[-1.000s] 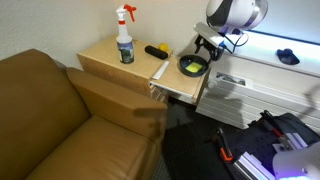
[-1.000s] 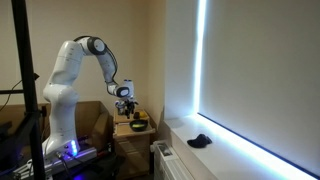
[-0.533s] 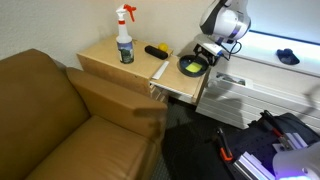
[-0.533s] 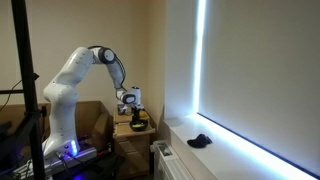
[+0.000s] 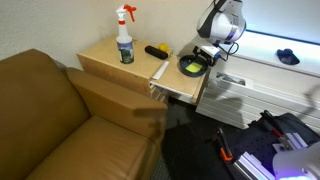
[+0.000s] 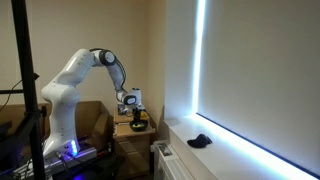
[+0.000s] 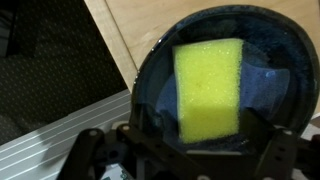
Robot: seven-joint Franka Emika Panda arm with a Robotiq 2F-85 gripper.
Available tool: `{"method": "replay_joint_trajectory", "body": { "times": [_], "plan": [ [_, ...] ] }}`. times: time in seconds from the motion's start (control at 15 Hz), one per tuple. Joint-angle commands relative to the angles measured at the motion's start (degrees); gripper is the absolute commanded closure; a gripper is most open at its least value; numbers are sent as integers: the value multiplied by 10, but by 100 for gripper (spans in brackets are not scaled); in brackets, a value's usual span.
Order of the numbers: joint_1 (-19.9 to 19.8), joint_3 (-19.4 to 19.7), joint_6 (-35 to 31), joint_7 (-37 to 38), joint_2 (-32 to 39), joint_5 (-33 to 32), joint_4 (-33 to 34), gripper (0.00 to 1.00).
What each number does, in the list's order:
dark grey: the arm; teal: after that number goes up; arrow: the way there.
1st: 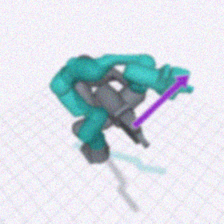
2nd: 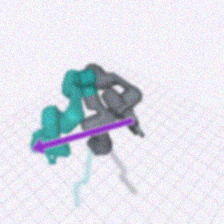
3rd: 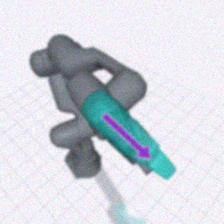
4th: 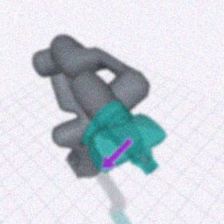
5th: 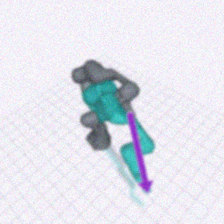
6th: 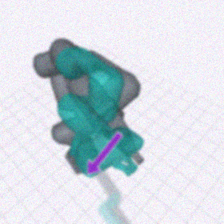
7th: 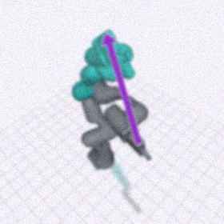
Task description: Move the yellow sponge from the black bowl and place it on the open drawer
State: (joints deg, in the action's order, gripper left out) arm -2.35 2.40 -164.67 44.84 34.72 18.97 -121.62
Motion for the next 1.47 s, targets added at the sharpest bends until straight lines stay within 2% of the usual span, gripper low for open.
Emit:
{"method": "replay_joint_trajectory", "body": {
  "times": [0.0, 0.13, 0.4, 0.67, 0.73, 0.8, 1.0, 1.4],
  "plan": [
    [28, 22, -31, 15, 47, 11, 33, 0],
    [47, 39, -46, 31, 63, 4, 45, 0],
    [60, 45, -41, 47, 94, 6, 79, 0],
    [40, 24, -15, 39, 113, 15, 106, 0],
    [34, 18, -12, 35, 116, 17, 110, 25],
    [36, 20, -9, 37, 120, 18, 114, 26],
    [33, 17, -5, 37, 126, 22, 122, 48],
    [19, 9, 12, 36, 103, 40, 115, 84]
  ]
}}
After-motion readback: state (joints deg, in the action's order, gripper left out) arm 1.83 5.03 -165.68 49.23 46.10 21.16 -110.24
